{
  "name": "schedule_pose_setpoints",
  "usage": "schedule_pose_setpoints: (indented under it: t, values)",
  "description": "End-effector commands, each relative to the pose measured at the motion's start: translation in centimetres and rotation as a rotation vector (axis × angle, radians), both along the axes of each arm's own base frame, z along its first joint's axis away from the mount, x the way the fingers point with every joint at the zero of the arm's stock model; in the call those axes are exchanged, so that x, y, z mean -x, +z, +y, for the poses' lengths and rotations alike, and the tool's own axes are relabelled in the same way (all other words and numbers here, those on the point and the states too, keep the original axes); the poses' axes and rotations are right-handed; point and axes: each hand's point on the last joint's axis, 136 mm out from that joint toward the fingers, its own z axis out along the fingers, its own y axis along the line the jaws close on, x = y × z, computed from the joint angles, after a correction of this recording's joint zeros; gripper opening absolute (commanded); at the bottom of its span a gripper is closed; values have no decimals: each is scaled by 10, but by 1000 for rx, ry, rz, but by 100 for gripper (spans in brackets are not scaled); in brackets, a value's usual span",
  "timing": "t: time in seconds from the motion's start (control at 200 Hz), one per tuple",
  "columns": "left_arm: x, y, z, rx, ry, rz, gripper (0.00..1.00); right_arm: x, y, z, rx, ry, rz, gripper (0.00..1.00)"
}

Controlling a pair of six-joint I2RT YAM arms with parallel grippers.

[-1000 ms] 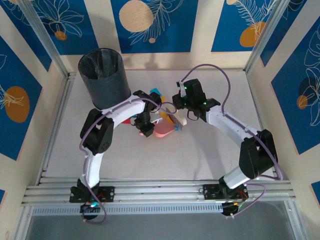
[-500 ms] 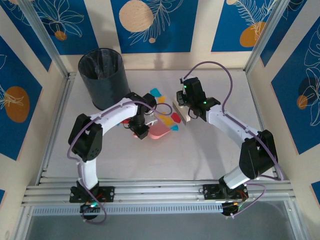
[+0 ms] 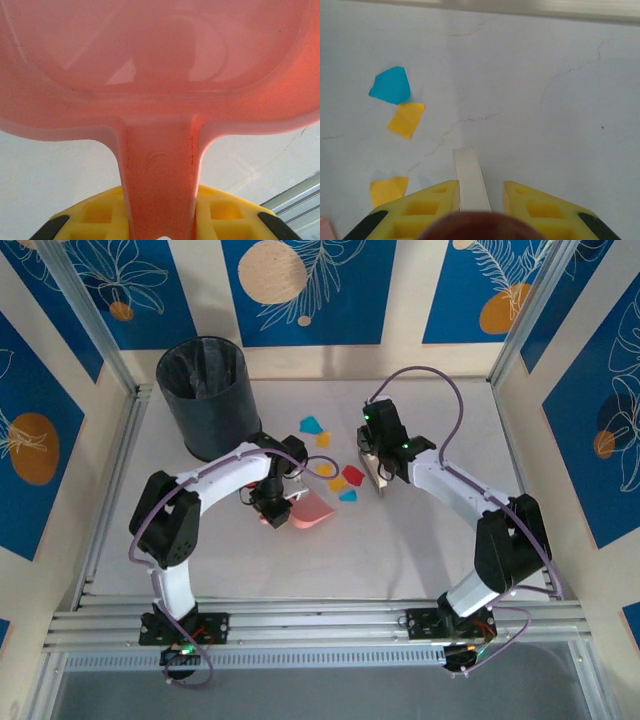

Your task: Sweep away the paper scraps from the table

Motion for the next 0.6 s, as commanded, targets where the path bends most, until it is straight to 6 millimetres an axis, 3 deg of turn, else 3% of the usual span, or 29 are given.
schedule_pose_setpoints:
  t: [0.0,0.23,0.59]
  values:
    - [1,-3,-6,-6,4,27,0,3,-11,7,-11,1,25,0]
    - [-7,-9,-14,-8,-6,45,0,9,-23,33,-60,87,80,0]
    - [-19,-23,-25,-6,-3,56,0,25,-19,74,-175,262,132,0]
